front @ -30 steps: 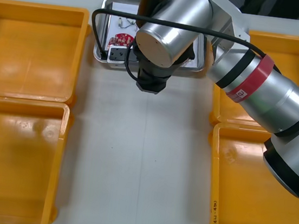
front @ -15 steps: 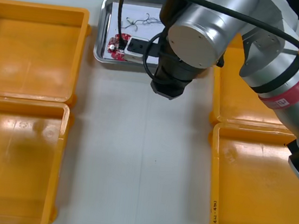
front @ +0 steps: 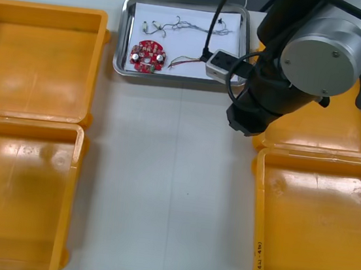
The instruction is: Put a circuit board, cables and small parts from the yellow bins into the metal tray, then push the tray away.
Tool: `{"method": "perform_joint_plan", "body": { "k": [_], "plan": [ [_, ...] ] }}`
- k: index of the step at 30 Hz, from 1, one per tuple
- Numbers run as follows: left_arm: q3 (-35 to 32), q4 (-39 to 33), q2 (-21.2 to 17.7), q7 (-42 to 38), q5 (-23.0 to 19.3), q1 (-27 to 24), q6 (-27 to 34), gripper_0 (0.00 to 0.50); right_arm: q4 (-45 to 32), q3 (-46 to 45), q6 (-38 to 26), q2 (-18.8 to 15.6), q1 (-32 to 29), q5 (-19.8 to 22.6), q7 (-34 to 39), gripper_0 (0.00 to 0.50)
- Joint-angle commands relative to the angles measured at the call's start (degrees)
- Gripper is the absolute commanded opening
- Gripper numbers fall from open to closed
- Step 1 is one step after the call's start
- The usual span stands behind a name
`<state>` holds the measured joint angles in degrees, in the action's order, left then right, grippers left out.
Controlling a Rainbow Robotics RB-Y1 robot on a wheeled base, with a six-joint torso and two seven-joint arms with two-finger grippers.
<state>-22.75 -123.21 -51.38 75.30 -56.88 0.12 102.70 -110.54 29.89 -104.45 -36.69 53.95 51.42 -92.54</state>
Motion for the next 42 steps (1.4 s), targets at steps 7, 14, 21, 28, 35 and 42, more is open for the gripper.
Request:
{"method": "perform_joint_plan", "body": {
  "k": [7, 14, 21, 28, 35, 42],
  "plan": [
    [-1.3, -1.3, 0.5, 1.2, 0.5, 0.7, -0.6, 0.5, -9.7, -9.8, -4.7, -7.3, -9.3, 0.4, 2.5, 0.5],
    [-1.3, -1.3, 0.5, 1.2, 0.5, 0.7, -0.6, 0.5, -12.9, -15.0, -5.6, -10.3, -15.9, 4.4, 9.4, 0.5],
    [-1.3, -1.3, 0.5, 1.2, 0.5, 0.7, -0.6, 0.5, -17.9, -20.1, -5.6, -12.1, -22.8, 4.7, 16.6, 0.5],
    [-1.3, -1.3, 0.5, 1.2, 0.5, 0.7, -0.6, 0.5, -20.9, -25.6, -5.6, -13.9, -29.9, 4.8, 22.7, 0.5],
    [-1.3, -1.3, 0.5, 1.2, 0.5, 0.7, -0.6, 0.5, -21.4, -30.5, -5.6, -14.5, -35.4, 4.2, 23.1, 0.5],
    [-1.3, -1.3, 0.5, 1.2, 0.5, 0.7, -0.6, 0.5, -21.4, -34.5, -5.6, -14.1, -40.2, 4.2, 23.5, 0.5]
  ]
}}
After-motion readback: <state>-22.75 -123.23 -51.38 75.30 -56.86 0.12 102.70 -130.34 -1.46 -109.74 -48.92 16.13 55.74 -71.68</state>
